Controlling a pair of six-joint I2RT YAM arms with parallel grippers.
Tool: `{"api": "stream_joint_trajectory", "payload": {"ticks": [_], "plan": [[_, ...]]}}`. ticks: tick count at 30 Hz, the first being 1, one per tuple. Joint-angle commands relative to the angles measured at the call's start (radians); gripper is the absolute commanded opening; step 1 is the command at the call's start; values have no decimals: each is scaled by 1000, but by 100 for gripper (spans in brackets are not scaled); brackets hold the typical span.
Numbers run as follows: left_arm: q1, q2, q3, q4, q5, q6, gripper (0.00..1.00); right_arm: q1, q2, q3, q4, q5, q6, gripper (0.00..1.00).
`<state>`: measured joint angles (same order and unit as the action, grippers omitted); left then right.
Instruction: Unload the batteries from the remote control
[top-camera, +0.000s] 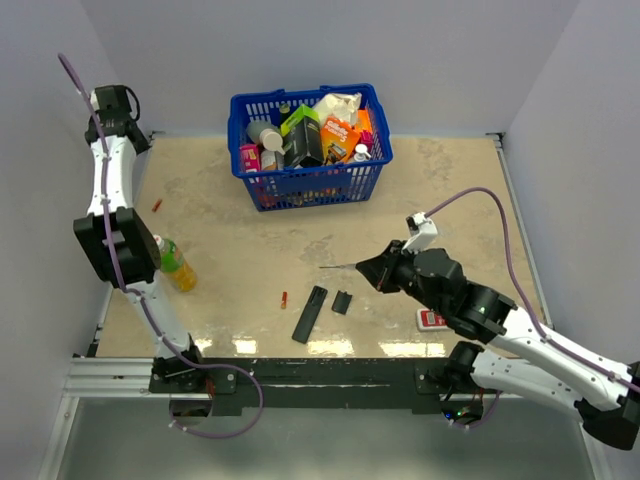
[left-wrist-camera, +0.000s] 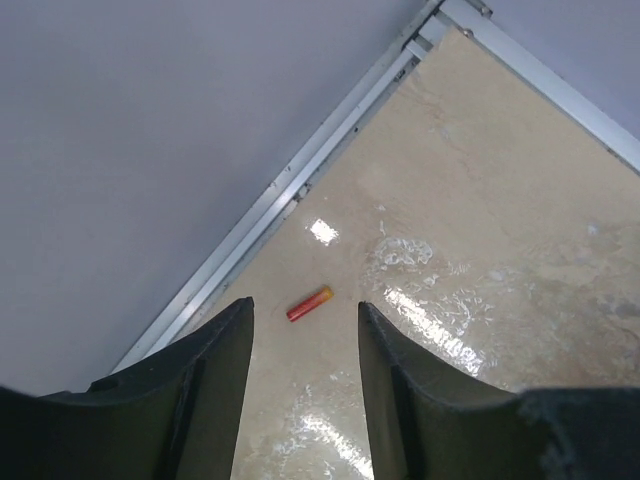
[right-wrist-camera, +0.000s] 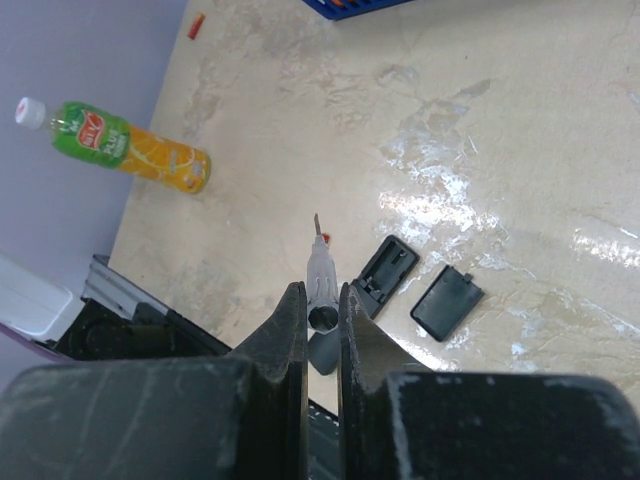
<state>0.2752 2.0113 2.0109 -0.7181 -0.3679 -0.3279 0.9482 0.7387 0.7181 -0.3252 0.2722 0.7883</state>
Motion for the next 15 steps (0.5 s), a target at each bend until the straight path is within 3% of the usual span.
{"api": "stream_joint_trajectory", "payload": {"ticks": [1, 15], "plan": [[5, 49, 58, 26, 66, 33, 51, 1, 60, 81, 9, 27, -35, 0], [45, 233, 86, 86, 135, 12, 42, 1, 70, 147, -5, 48, -75, 0]]}}
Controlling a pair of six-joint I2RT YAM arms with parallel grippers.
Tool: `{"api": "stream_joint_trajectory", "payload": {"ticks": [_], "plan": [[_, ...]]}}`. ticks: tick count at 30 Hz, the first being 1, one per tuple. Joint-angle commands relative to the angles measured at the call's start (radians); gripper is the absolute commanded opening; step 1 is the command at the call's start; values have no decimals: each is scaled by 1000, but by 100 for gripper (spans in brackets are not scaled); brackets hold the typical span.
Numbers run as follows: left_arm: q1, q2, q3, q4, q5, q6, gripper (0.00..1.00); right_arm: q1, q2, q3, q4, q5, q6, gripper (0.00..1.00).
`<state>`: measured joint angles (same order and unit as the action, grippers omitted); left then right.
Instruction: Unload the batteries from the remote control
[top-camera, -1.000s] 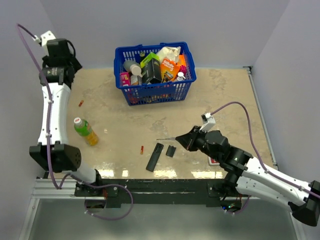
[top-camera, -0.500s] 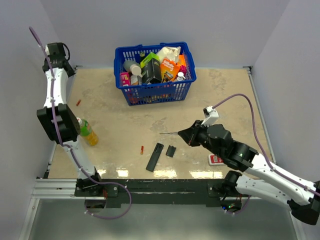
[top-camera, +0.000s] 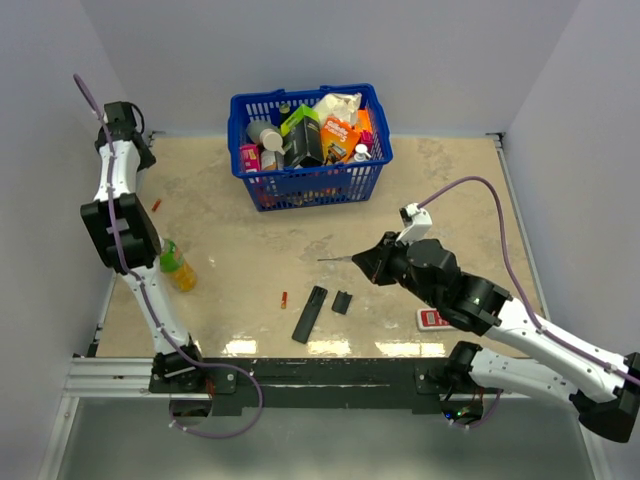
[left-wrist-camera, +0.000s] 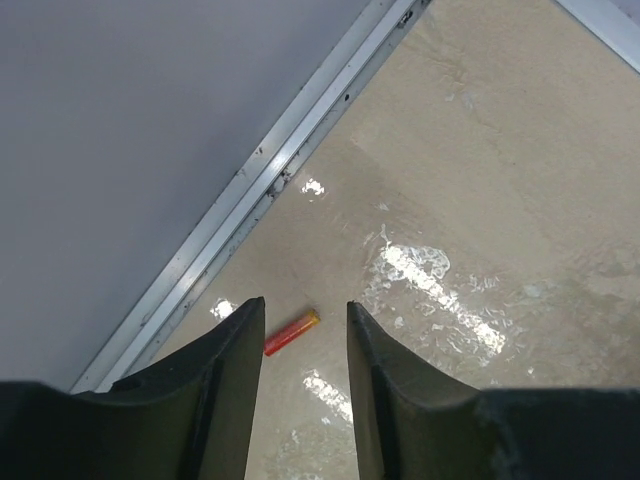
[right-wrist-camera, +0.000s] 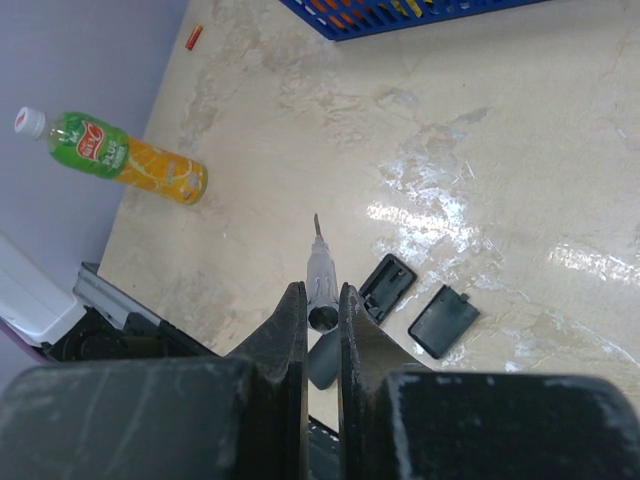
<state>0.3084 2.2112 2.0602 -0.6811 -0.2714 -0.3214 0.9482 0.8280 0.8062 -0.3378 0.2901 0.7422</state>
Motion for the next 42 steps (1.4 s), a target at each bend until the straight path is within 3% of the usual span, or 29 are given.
{"api": "stream_joint_trajectory", "payload": {"ticks": [1, 11, 17, 23, 27, 32, 35, 42], "plan": [[11, 39, 38, 52, 47, 8, 41, 1, -18, 62, 6, 30, -32, 0], [15, 2, -14, 60, 127, -5, 39, 1, 17, 99, 20, 27, -61, 0], [17, -198, -66, 58, 247, -31, 42, 1, -6, 103, -33, 111, -27, 0], [1, -468, -222, 106, 475, -79, 46, 1, -1, 148, -289, 250, 127, 0], [-93, -634, -351, 94, 549, -50, 47, 1, 28, 195, -487, 288, 221, 0], [-233, -786, -500, 80, 604, -37, 47, 1, 22, 194, -602, 285, 308, 0], [-368, -944, -642, 117, 584, -53, 47, 1, 7, 186, -671, 259, 351, 0], [-610, -1119, -905, 141, 571, -99, 46, 0, -10, 185, -828, 264, 499, 0]]}}
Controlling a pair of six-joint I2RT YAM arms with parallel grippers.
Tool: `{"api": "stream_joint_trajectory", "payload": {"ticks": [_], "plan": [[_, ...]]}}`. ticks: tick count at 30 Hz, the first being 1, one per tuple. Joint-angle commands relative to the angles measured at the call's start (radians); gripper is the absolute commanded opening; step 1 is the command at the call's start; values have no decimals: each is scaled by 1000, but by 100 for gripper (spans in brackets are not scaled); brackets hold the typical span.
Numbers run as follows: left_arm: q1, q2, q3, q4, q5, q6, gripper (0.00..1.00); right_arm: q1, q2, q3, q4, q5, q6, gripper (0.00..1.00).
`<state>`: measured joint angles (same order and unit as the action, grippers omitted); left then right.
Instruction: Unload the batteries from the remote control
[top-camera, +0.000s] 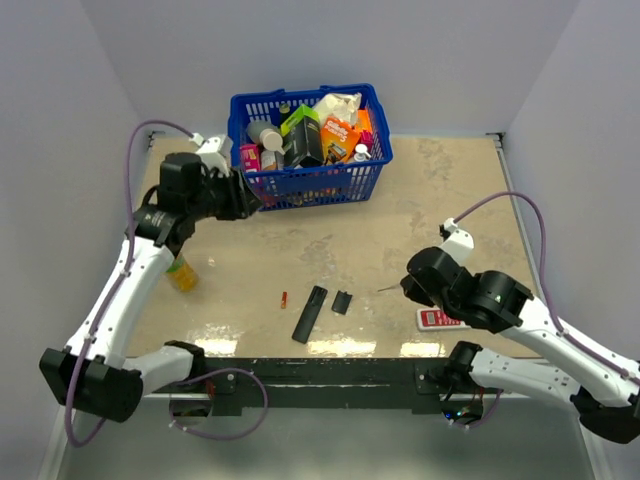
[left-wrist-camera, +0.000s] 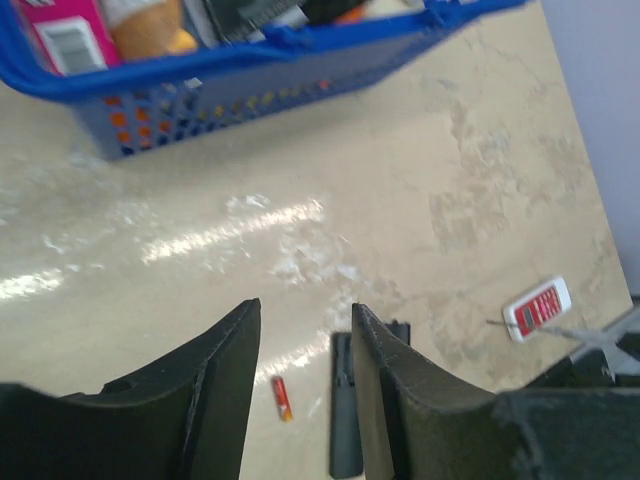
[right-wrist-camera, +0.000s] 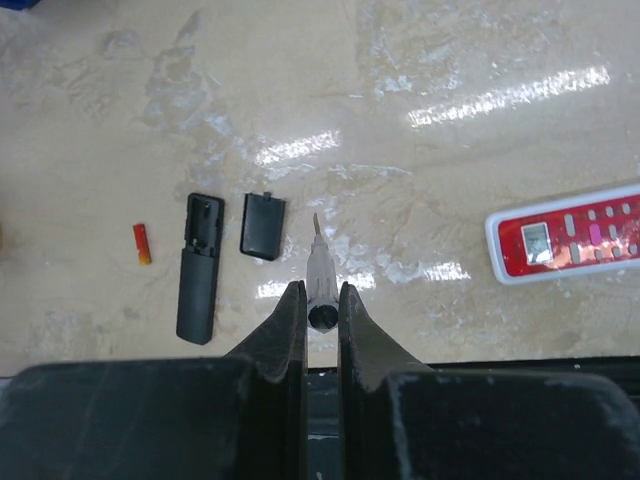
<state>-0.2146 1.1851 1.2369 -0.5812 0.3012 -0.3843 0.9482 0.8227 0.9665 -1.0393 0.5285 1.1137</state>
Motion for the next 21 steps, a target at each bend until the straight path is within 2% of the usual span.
{"api": "stream_joint_trajectory", "payload": {"ticks": [1, 5, 7, 11, 13, 16, 17, 19, 21], "plan": [[-112, -107, -103, 46, -5, -47, 46, 0, 1, 29, -145, 28, 167, 0], [-286, -130, -194, 66, -56, -70, 45, 1, 45, 54, -235, 77, 264, 0], [-357, -114, -208, 78, -91, -91, 45, 0, 81, 70, -254, 155, 288, 0], [-585, -79, -241, 177, -178, -128, 45, -9, 180, 132, -312, 275, 302, 0], [-676, -41, -251, 207, -200, -136, 46, -26, 220, 153, -280, 332, 230, 0], [-741, -4, -255, 247, -229, -149, 47, -80, 269, 159, -66, 312, 10, 0], [-750, -4, -261, 256, -237, -153, 47, -104, 283, 172, -14, 265, -124, 0], [-758, -22, -275, 256, -252, -163, 47, -170, 311, 195, 66, 109, -225, 0], [-759, -65, -303, 253, -298, -172, 47, -216, 364, 239, 73, 32, -302, 0]]}}
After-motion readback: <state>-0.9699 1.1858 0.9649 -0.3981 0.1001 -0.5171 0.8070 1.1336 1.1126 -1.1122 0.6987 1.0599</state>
